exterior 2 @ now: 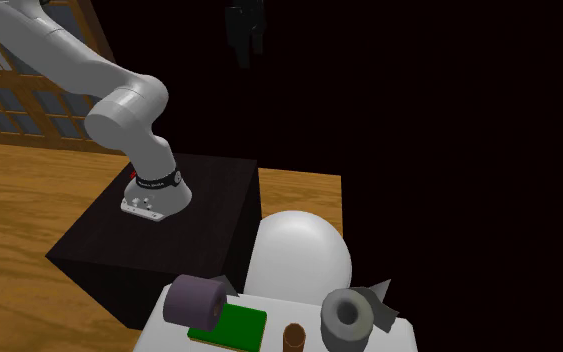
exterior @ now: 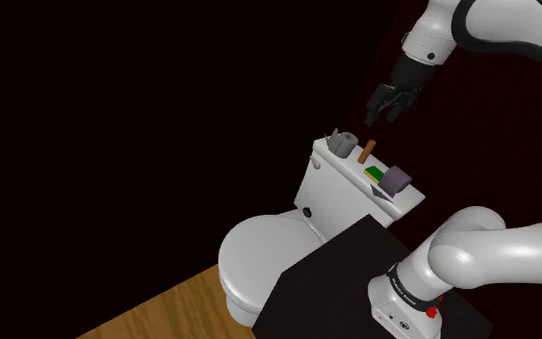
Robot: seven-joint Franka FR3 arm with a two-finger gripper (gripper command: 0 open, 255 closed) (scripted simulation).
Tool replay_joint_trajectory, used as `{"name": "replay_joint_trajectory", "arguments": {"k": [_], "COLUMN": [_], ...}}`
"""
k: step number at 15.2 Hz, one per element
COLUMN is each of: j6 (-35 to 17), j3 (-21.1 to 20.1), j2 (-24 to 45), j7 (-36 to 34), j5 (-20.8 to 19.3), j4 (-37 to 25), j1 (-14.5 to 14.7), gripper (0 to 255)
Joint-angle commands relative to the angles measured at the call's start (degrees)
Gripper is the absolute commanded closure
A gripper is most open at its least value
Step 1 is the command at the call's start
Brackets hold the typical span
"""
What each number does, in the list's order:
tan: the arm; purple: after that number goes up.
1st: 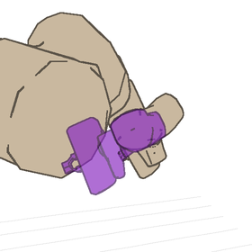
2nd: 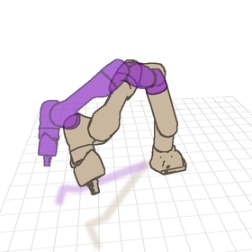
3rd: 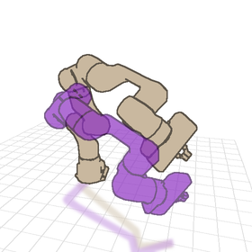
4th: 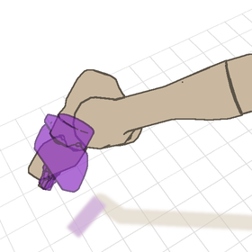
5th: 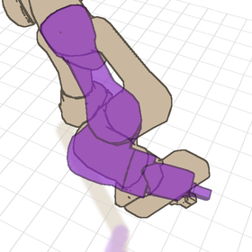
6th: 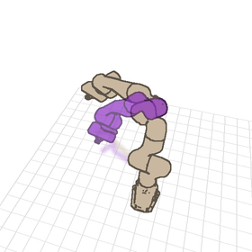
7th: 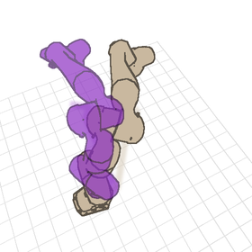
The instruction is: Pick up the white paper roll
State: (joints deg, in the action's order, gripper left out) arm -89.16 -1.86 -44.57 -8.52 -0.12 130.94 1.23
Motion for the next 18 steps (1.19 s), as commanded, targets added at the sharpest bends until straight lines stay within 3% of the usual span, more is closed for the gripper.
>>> {"name": "replay_joint_trajectory", "arguments": {"k": [1, 10, 18], "j6": [0.0, -13.0, -24.1], "j3": [0.0, 9.1, 16.9], "j2": [0.0, 8.2, 20.7], "j7": [0.0, 11.7, 22.3], "j5": [0.0, -4.9, -6.2], "j4": [0.0, 4.0, 1.9], "j1": [0.0, -1.8, -2.6], "gripper": [0, 0, 0]}}
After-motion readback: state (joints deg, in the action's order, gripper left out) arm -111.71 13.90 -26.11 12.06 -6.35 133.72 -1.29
